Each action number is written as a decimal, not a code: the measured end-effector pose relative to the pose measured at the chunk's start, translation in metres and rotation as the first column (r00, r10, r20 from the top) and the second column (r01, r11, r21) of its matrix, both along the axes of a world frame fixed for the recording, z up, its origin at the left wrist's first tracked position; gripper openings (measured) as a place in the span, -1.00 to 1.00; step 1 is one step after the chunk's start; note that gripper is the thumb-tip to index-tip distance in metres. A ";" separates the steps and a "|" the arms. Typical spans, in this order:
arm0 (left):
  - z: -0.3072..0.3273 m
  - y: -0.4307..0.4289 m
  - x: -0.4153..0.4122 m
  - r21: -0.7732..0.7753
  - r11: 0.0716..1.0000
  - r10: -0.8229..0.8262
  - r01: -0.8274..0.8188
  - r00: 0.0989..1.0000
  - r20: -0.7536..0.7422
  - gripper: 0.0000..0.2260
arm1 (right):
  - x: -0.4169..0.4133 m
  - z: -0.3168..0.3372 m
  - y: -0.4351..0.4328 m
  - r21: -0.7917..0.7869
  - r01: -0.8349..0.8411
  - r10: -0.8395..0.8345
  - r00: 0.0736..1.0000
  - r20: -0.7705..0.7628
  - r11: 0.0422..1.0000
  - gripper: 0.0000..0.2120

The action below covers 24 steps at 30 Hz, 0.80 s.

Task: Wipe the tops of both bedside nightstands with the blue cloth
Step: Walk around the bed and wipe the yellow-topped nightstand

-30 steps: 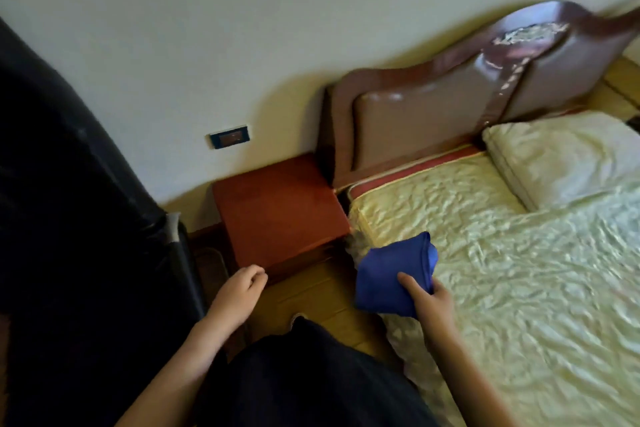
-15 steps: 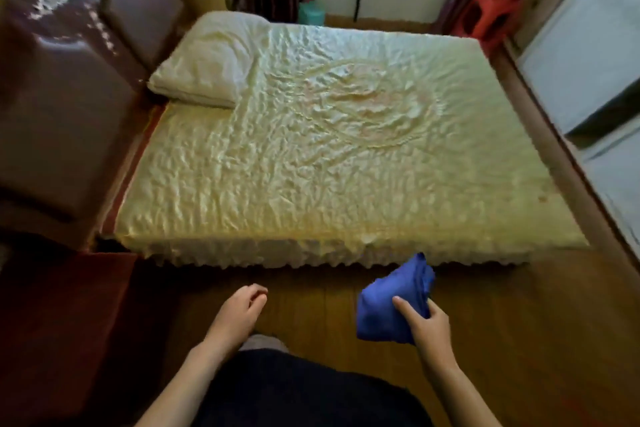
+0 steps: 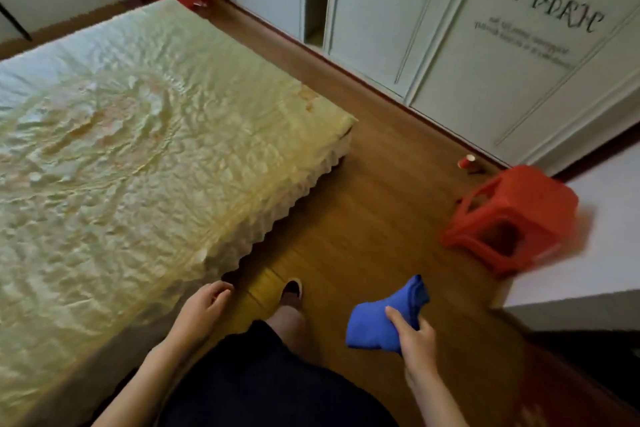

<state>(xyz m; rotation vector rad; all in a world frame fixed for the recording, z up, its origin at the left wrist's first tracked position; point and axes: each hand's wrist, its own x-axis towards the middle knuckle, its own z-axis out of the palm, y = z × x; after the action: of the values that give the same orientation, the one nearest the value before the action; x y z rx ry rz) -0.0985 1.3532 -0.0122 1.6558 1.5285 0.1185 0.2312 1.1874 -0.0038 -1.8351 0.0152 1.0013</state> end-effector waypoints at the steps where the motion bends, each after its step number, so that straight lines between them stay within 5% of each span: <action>1: -0.004 0.011 0.008 -0.013 1.000 0.011 -0.011 1.000 0.002 -0.81 | 0.008 -0.002 0.010 0.009 0.006 -0.006 1.000 0.004 1.000 -0.67; 9: -0.030 0.145 0.090 -0.064 0.992 0.111 -0.111 0.994 0.000 -0.87 | 0.107 -0.014 0.164 0.087 -0.042 0.040 0.999 0.027 0.995 -0.73; 24: 0.005 0.424 0.467 -0.164 0.949 -0.254 0.270 0.961 0.114 -0.79 | 0.423 0.029 0.301 -0.072 0.288 -0.257 0.922 0.289 0.955 -0.77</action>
<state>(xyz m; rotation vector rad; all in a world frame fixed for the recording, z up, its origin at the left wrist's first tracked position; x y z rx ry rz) 0.3688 1.7773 -0.0073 1.6687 1.2014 -0.0823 0.6543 1.4887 0.0250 -1.9984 0.1577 0.5530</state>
